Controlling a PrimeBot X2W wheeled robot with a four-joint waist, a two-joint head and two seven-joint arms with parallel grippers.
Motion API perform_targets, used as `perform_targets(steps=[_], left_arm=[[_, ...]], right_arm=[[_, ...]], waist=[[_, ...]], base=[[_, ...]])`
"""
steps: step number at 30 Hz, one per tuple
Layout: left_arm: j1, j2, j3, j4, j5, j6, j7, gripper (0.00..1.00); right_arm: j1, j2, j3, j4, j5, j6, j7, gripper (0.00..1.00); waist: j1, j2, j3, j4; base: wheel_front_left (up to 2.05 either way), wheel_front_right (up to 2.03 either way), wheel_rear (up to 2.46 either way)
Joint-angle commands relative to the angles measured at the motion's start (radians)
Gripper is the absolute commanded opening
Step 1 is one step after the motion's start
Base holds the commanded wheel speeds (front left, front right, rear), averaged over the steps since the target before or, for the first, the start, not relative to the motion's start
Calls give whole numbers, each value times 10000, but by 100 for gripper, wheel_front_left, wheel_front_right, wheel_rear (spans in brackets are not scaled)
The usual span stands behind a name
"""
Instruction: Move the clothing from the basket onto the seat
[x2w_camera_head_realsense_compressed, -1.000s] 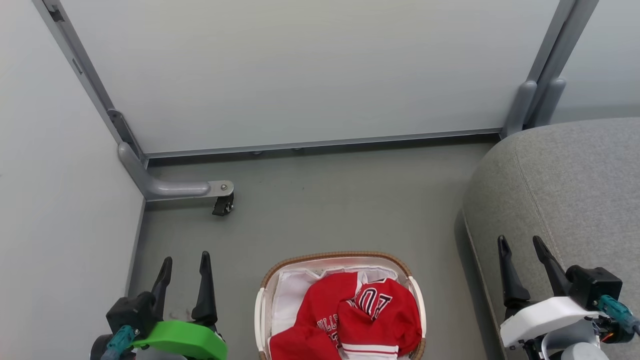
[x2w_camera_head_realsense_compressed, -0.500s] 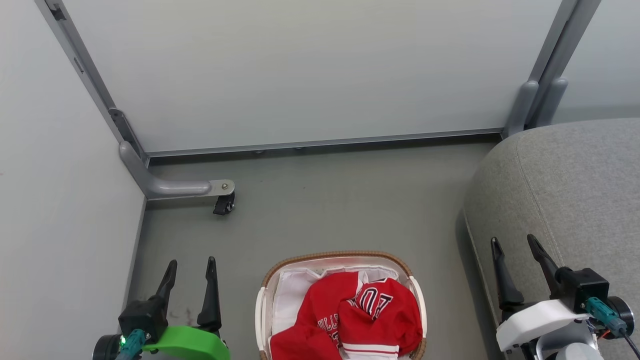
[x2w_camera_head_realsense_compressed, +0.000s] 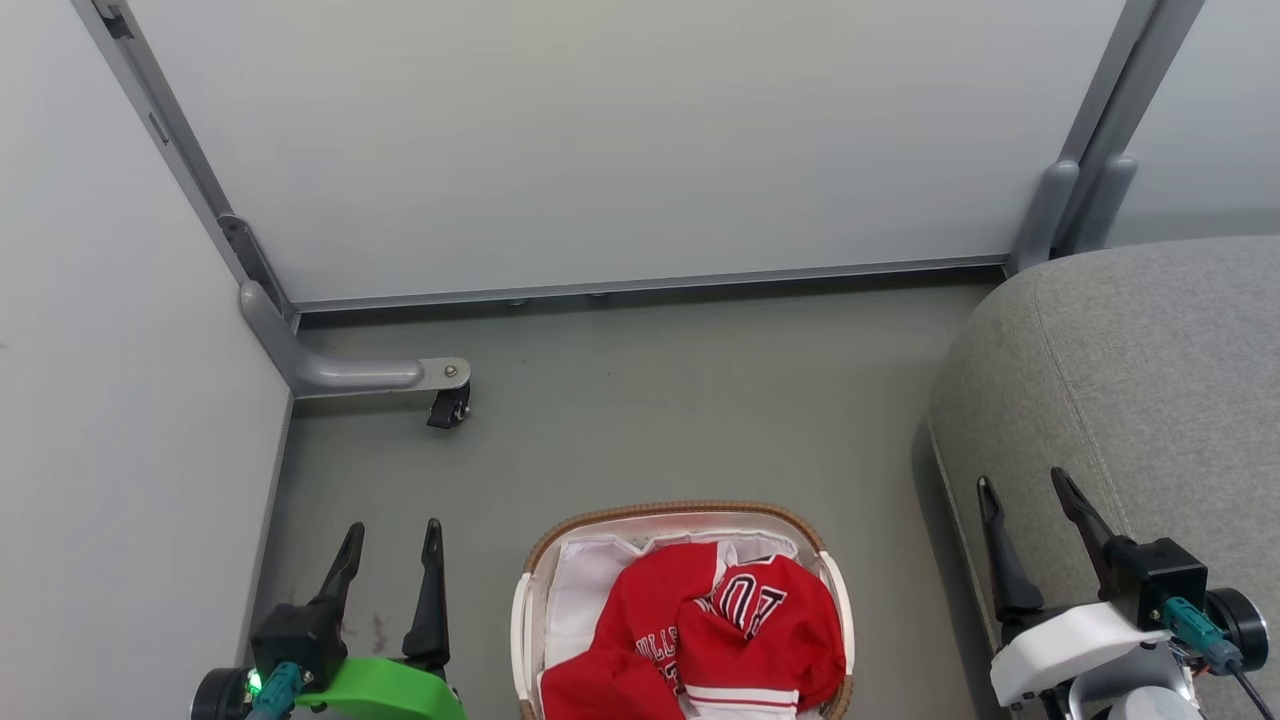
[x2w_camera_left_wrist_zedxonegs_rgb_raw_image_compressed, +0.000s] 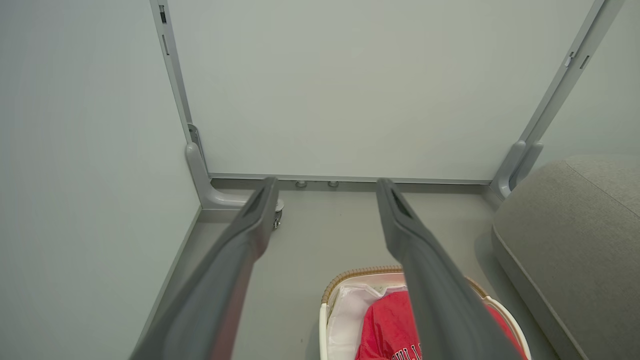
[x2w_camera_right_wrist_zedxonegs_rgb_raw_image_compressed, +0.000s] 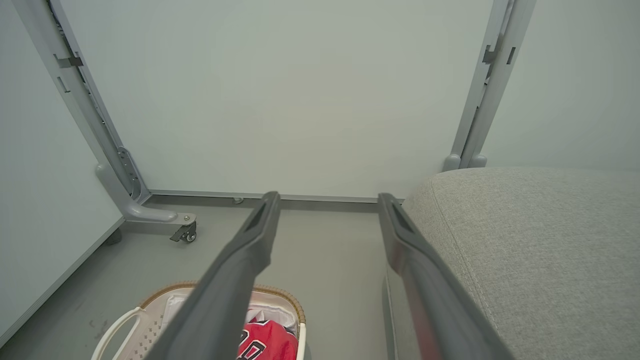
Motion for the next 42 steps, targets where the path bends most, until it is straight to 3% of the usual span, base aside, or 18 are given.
perform_targets(steps=[1,21,32,42], left_arm=[[108,63,26,1,62,-18,-38,100],[-179,63,-60,-137,85,-83,-38,100],[-1673,60,-868,281,841,-186,-26,100],[-4175,185,-2600,3266,960,-274,-26,100]], right_arm=[[145,-60,10,-5,-3,0,-46,100],[-160,-59,-101,-162,30,-1,-46,100],[-1150,-54,-65,-447,164,-1,-36,100],[-2237,-50,133,-647,413,-1,-36,100]], waist=[[-1,-1,5,0],[-1,-1,429,-65],[-1,-1,2565,-521],[-1,-1,4820,-1084]], base=[[0,0,0],[0,0,0],[0,0,0],[0,0,0]])
